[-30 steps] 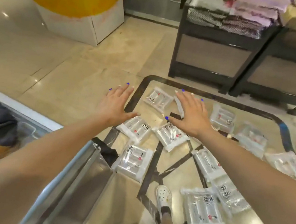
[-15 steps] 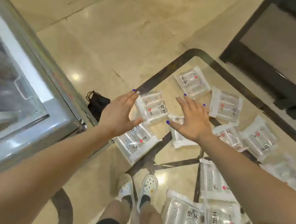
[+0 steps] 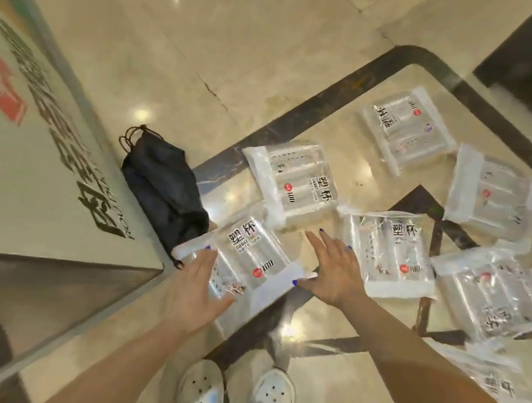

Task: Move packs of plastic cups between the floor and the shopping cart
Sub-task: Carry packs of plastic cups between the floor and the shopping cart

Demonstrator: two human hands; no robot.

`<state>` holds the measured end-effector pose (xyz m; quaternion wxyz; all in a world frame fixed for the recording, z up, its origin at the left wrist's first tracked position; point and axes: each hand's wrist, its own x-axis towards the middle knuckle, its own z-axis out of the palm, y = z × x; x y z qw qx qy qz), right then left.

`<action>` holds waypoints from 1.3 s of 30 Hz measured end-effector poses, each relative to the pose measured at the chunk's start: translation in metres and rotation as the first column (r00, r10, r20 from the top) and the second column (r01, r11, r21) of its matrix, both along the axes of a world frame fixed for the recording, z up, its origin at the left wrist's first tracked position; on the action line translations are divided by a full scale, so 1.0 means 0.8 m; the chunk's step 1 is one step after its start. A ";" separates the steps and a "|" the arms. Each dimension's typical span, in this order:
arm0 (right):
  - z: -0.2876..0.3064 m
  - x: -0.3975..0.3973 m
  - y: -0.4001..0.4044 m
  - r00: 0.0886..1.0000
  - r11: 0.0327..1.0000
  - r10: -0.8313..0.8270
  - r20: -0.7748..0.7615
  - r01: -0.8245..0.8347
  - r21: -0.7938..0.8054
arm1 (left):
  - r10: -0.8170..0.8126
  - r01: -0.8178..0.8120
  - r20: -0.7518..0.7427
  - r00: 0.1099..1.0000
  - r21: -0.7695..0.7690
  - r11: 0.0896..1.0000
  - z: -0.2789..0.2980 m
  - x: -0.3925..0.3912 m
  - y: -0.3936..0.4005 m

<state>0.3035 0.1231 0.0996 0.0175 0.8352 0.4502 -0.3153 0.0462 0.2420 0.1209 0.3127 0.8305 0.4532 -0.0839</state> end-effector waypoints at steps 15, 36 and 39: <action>-0.299 -0.002 0.020 0.884 0.938 -0.341 -0.320 0.344 -0.050 | 0.661 -0.673 -0.264 0.702 -0.550 0.495 -0.331 -0.049 -0.035; 0.169 -0.002 -0.031 0.562 0.751 -0.552 -0.616 0.656 -0.075 | 0.673 -0.347 0.166 0.720 -0.755 0.557 0.148 -0.003 0.059; 0.301 0.016 -0.006 0.532 0.723 -0.508 -0.677 0.690 0.000 | 0.678 -0.311 0.242 0.694 -0.749 0.585 0.283 0.013 0.096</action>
